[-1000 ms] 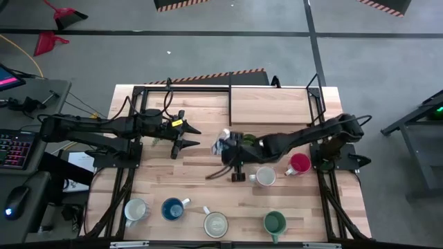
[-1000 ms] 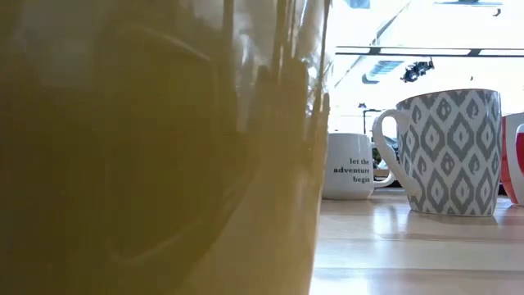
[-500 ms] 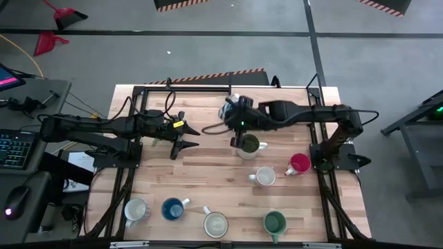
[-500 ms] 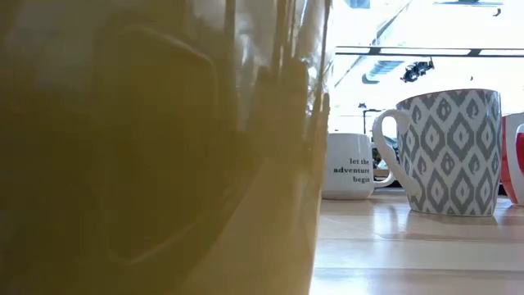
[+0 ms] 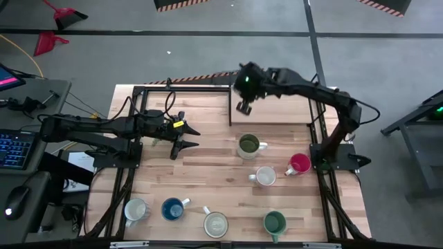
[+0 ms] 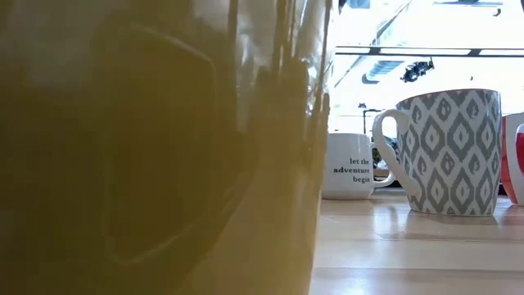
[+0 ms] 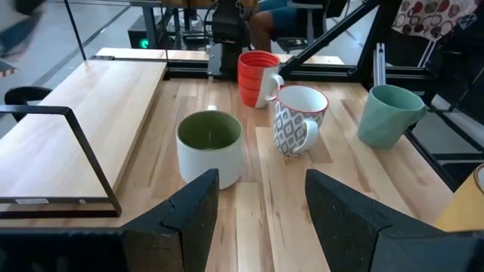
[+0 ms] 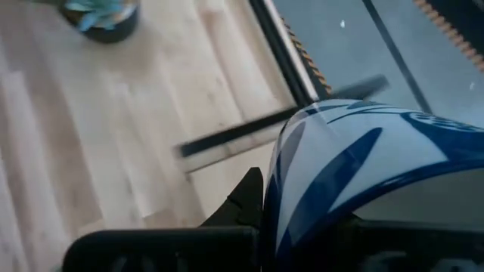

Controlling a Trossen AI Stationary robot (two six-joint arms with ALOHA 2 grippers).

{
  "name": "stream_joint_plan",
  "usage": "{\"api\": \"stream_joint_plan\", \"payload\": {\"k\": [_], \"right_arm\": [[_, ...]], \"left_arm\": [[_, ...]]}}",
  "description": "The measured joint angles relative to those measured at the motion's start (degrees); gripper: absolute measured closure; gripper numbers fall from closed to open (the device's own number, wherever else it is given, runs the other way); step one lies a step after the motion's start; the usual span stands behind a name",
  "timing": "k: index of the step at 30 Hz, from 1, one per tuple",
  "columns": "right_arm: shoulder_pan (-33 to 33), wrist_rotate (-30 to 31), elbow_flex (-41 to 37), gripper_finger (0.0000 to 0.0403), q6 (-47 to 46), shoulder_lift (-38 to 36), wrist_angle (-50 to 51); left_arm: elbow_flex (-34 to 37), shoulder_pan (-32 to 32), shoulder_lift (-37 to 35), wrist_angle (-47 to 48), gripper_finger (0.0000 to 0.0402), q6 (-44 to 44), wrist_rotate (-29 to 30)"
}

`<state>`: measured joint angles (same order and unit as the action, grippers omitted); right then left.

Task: Place coffee mugs
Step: Put the white blue mug on the shelf

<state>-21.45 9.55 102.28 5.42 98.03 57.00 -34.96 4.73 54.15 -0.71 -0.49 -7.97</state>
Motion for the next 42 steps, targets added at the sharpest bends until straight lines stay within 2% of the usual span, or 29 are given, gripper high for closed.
{"api": "stream_joint_plan", "payload": {"k": [6, 12, 18, 29, 39, 42], "right_arm": [[-8.44, -5.65, 0.02, 0.0401, 0.02, 1.50, -0.12], [-12.62, -8.98, 0.02, 0.0401, 0.91, 6.20, 0.14], [-13.55, -11.52, 0.02, 0.0401, 2.50, 11.35, -2.04], [-13.55, -12.03, 0.02, 0.0401, 4.15, 17.71, -2.90], [-13.51, -12.20, 0.00, 0.0401, 5.15, 18.93, -3.38], [-13.53, -14.60, 0.00, 0.0401, 5.13, 18.93, -2.87]], "left_arm": [[0.00, 0.00, 0.00, -0.01, 0.0216, -3.10, 0.02], [0.00, 0.00, 0.00, -0.07, 0.0216, -3.19, 0.02], [0.00, 0.00, 0.00, -0.07, 0.0216, -3.19, 0.02], [0.00, 0.00, 0.00, -0.04, 0.0216, -3.17, 0.02], [0.00, 0.00, 0.00, -0.04, 0.0216, -3.17, 0.02], [0.00, 0.00, 0.00, -0.02, 0.0216, -3.17, 0.02]]}}
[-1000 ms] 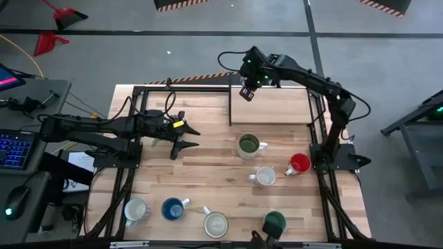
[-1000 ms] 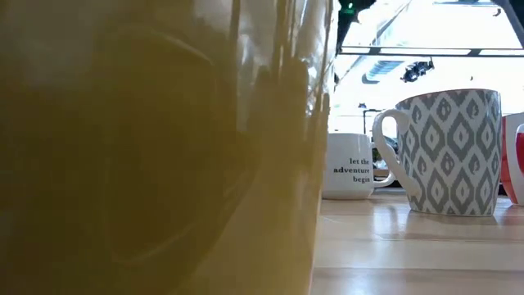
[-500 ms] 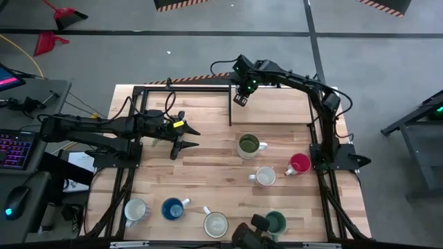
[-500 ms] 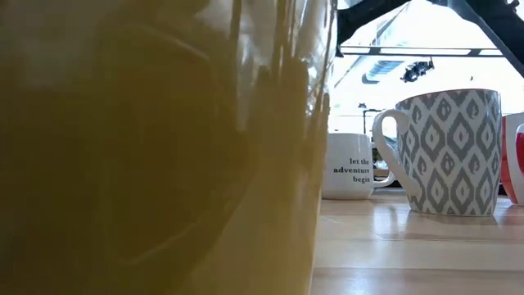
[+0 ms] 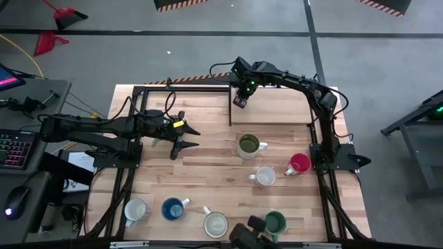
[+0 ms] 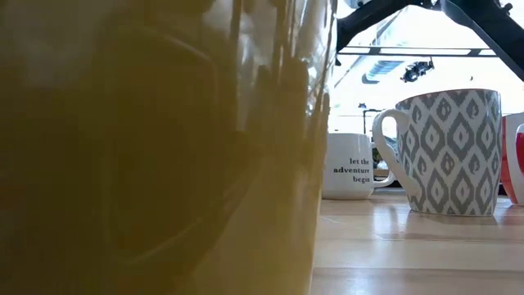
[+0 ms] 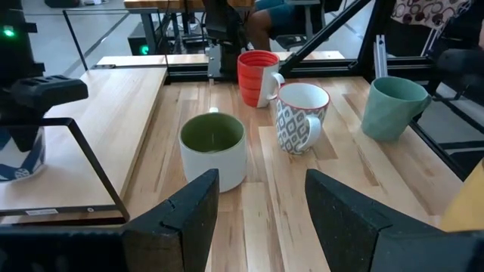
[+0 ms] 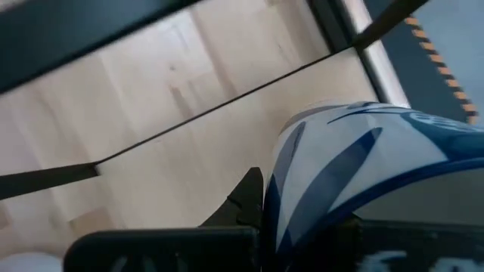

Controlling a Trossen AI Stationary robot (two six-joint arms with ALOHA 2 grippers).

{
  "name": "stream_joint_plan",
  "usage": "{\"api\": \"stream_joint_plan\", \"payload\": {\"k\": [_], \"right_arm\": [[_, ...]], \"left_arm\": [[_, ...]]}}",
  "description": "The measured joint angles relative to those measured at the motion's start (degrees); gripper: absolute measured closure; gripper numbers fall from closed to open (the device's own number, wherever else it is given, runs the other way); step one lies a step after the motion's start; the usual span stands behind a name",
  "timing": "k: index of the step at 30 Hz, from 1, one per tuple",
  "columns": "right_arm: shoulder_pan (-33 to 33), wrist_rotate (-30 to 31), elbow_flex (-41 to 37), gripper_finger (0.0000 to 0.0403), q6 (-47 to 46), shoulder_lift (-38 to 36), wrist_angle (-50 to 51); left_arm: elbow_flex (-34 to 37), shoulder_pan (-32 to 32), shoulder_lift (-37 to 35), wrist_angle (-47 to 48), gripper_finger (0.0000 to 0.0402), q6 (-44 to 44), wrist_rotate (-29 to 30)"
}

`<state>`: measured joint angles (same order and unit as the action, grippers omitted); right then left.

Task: Place coffee mugs
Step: Put the white blue mug on the shelf

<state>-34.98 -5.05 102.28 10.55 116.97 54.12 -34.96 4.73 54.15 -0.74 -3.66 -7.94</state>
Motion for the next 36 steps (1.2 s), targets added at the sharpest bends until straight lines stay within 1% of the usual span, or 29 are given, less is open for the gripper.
{"api": "stream_joint_plan", "payload": {"k": [26, 32, 36], "right_arm": [[0.63, 0.05, 0.00, 0.0401, -1.72, 0.00, 5.12], [0.63, 0.09, 0.00, 0.0384, -2.79, -0.07, 5.65], [0.63, 0.09, 0.00, 0.0381, -2.78, -0.07, 6.32]], "left_arm": [[0.00, 0.00, 0.00, 0.03, 0.0216, 0.00, 0.00], [0.00, 0.00, 0.00, 0.06, 0.0216, -0.01, 0.00], [0.00, 0.00, 0.00, 0.07, 0.0216, 0.00, 0.00]]}}
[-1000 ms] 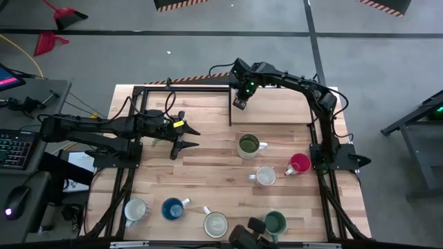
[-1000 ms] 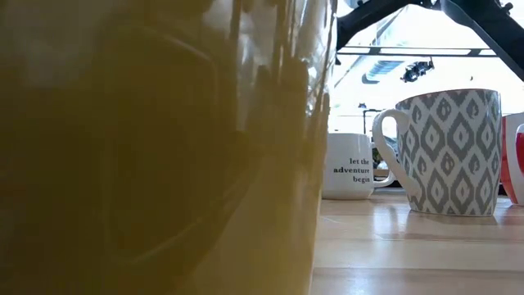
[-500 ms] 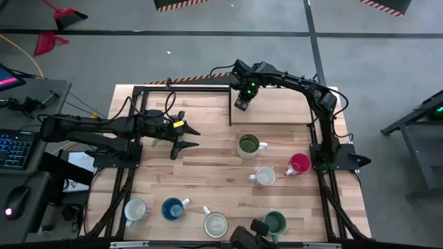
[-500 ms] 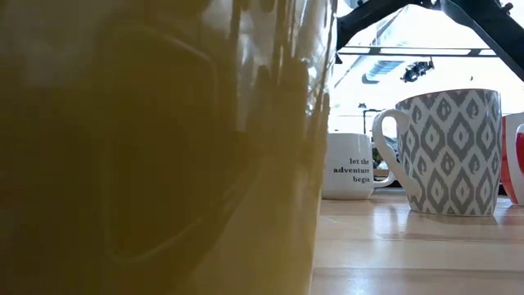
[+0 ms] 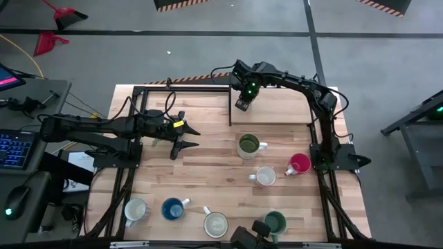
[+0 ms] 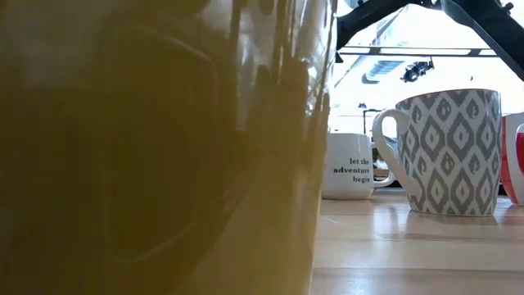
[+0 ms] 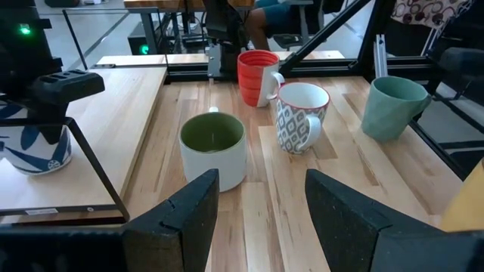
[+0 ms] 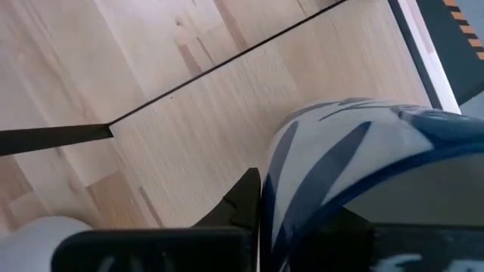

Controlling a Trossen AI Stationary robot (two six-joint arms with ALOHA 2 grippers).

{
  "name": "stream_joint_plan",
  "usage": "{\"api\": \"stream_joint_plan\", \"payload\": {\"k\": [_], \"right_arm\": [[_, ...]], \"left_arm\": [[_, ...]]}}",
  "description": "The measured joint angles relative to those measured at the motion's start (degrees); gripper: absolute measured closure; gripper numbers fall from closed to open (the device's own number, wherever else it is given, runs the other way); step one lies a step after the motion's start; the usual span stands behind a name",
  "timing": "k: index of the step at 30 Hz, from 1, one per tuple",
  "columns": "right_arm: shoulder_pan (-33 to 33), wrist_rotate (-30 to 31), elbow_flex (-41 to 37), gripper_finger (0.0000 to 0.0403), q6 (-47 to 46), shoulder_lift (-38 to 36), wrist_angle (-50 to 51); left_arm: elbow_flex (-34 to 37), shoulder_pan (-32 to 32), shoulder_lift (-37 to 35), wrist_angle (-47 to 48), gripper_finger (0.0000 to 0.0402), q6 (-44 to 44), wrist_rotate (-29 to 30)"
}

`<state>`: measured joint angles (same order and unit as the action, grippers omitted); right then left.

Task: Place coffee mugs
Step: Put the white blue mug on the shelf

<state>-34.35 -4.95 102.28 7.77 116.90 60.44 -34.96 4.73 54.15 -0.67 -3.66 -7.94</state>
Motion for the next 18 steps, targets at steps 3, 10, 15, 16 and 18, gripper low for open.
{"api": "stream_joint_plan", "payload": {"k": [3, 10, 15, 16, 18], "right_arm": [[0.00, 0.00, 0.00, 0.0378, 0.00, 0.00, -0.07], [0.00, 0.13, 0.00, 0.0376, -0.24, 0.00, -0.54], [0.00, 0.11, 0.00, 0.0375, -0.12, 0.00, -1.57], [0.00, -0.03, 0.00, 0.0374, -0.12, 0.00, -1.61], [0.00, -1.02, 0.00, 0.0367, -0.23, 0.00, -1.69]], "left_arm": [[0.00, 0.00, 0.00, 0.02, 0.0216, 0.00, 0.00], [0.00, 0.00, 0.00, 1.25, 0.0216, 0.00, -0.02], [0.00, 0.00, 0.01, 1.99, 0.0216, 0.00, 0.00], [0.00, -0.01, 0.02, 1.99, 0.0216, 0.00, -0.01], [0.00, 0.00, 0.02, 1.99, 0.0216, 0.00, 0.00]]}}
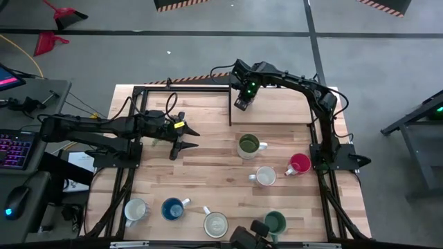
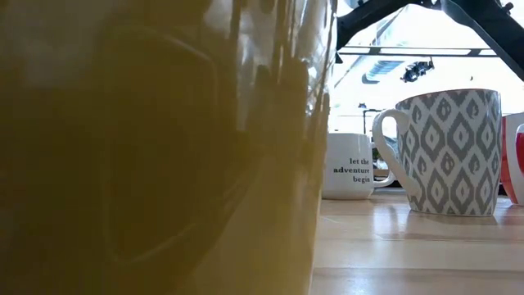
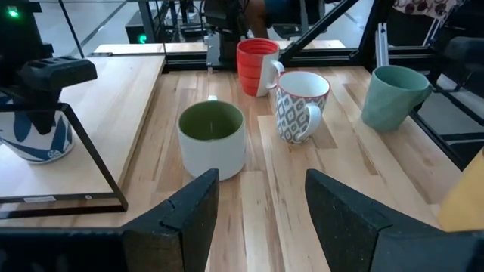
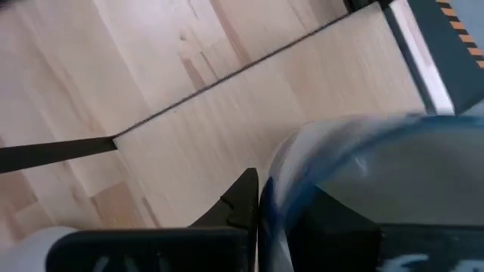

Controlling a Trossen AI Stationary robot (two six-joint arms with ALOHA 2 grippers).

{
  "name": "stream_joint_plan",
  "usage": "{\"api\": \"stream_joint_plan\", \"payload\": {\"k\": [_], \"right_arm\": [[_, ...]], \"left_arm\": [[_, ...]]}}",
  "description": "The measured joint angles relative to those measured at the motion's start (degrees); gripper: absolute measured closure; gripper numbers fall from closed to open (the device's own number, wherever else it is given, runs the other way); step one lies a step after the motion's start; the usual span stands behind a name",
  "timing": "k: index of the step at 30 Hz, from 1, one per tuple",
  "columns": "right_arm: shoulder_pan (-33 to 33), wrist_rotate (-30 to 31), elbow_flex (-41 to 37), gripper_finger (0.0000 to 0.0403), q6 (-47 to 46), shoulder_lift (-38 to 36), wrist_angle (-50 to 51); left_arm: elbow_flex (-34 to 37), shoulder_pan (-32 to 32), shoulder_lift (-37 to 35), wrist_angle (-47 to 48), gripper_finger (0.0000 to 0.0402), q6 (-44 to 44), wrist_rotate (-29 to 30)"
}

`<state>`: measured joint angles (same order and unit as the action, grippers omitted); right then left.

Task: Place coffee mugs
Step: Put the white blue mug on the shelf

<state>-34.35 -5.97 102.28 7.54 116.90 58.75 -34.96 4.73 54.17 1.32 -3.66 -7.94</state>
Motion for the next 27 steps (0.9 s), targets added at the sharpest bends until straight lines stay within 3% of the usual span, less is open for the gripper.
{"api": "stream_joint_plan", "payload": {"k": [12, 27], "right_arm": [[1.31, 2.99, 0.00, 0.0304, 0.00, 0.00, -0.32], [1.40, 6.59, 3.72, 0.0299, 0.43, -1.13, 2.09]], "left_arm": [[0.00, -0.01, 0.00, -0.02, 0.0216, 0.00, 0.00], [0.00, 0.00, 0.00, 0.07, 0.0216, -0.02, 0.00]]}}
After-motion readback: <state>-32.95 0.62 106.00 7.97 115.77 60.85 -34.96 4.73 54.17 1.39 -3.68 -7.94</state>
